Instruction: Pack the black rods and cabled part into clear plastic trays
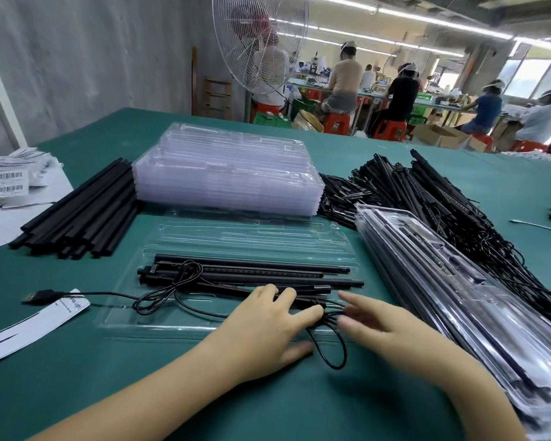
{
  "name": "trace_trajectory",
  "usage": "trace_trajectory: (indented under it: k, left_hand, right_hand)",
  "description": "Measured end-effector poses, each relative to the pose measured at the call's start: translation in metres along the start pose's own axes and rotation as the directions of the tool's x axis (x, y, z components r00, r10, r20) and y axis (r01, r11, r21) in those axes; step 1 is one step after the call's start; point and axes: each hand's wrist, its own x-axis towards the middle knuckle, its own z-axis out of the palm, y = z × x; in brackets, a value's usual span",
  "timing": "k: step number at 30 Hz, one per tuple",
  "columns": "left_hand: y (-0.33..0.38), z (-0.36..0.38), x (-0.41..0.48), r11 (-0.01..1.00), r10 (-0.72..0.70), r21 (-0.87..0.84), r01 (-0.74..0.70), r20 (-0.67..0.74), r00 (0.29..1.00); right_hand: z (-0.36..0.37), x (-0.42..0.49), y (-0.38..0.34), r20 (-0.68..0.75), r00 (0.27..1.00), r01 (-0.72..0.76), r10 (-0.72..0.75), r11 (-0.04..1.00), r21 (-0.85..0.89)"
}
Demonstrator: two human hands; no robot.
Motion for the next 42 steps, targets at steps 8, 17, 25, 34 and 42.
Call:
trace_trajectory:
  k: [8,17,25,34,42]
  left_hand:
    - [-0.003,-0.001,0.004,1.0,-0.005,-0.02,0.005,0.012,1.0]
    - [-0.007,-0.002,0.01,1.0,-0.027,-0.012,0.026,-0.028,0.999]
    - [-0.008,0.001,0.013,0.998,-0.067,-0.02,0.066,-0.068,0.995]
    - [-0.005,-0.01,0.018,0.98,0.182,-0.028,-0.195,-0.25,0.951]
    - [-0.012,-0.012,0.027,0.965,0.103,-0.206,-0.162,-0.27,0.957]
  right_hand:
    - [0.007,-0.015,-0.007,0.053,0.988,0.15,-0.143,0.976,-0.155]
    - [0.002,-0.005,0.003,-0.07,0.997,0.044,-0.043,0.999,0.008]
    - [0.022,0.016,0.007,-0.433,0.9,0.052,-0.047,0.999,0.0]
    - [0.027,0.025,0.006,-0.543,0.804,0.099,-0.243,0.954,-0.282]
    - [0.029,0.022,0.01,-0.509,0.804,0.138,-0.306,0.93,-0.342]
